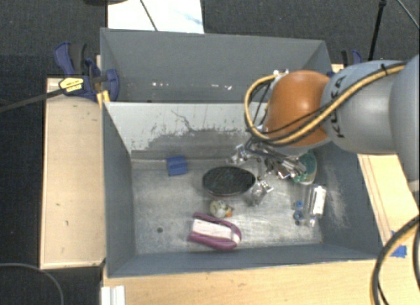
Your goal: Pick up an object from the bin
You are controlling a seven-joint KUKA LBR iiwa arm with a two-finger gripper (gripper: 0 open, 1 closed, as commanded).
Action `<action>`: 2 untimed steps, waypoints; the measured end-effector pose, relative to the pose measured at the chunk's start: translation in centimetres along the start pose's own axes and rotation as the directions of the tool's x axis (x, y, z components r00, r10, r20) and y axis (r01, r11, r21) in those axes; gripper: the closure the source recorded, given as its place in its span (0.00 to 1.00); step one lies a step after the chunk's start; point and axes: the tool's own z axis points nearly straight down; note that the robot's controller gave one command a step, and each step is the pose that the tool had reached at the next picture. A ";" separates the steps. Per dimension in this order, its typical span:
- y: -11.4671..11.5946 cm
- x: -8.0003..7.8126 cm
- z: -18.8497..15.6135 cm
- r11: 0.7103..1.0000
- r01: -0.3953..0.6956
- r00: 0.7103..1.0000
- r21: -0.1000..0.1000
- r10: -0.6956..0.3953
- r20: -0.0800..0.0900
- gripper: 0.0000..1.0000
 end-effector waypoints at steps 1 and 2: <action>-0.2 -0.1 -0.2 1.000 -0.001 1.000 0.002 0.001 0.004 1.00; -0.1 0.2 0.1 1.000 0.001 1.000 0.000 -0.001 -0.002 0.00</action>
Offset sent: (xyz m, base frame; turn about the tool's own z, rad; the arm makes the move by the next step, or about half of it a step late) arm 0.0000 0.0000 0.0000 0.0000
